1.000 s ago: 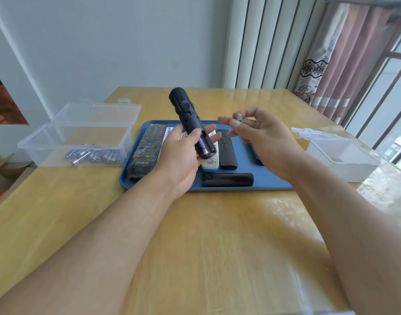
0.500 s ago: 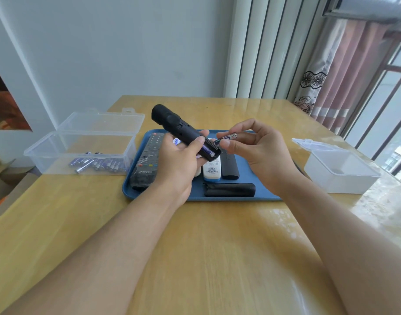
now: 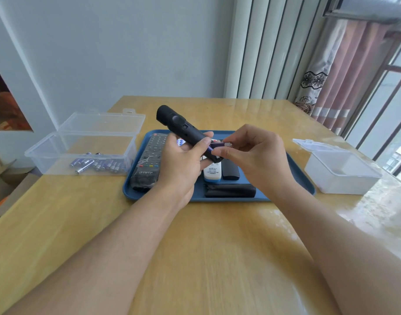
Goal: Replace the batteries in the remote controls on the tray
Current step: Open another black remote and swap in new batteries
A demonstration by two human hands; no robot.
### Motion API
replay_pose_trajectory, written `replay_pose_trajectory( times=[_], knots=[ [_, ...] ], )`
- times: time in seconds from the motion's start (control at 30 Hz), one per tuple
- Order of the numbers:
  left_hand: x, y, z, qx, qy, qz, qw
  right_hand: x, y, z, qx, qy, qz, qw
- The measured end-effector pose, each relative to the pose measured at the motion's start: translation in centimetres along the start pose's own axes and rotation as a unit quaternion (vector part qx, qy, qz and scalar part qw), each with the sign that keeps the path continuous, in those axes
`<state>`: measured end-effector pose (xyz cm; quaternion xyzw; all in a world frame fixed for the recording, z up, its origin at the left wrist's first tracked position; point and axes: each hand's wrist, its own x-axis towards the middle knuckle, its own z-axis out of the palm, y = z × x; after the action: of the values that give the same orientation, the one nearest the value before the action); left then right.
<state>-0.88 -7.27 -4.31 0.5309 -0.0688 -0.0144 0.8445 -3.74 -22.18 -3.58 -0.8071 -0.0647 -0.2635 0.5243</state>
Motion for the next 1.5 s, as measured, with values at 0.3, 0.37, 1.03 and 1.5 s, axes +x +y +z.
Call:
replay_pose_trajectory(
  times=[0.3,0.37,1.03,1.5],
  knots=[
    [-0.1,0.0,0.0,-0.012,0.019,0.015,1.000,0.2,1.0,-0.1,-0.163,-0.014,-0.103,0.981],
    [-0.1,0.0,0.0,-0.007,0.012,0.015,1.000,0.3,1.1,-0.3,-0.178,-0.015,-0.113,0.977],
    [0.5,-0.2,-0.8,-0.002,0.011,0.001,1.000,-0.1,1.1,0.2,-0.079,-0.056,-0.003,0.995],
    [0.4,0.0,-1.0,0.010,-0.049,-0.003,0.999,0.0,0.1,-0.1,0.086,-0.080,0.145,0.982]
  ],
)
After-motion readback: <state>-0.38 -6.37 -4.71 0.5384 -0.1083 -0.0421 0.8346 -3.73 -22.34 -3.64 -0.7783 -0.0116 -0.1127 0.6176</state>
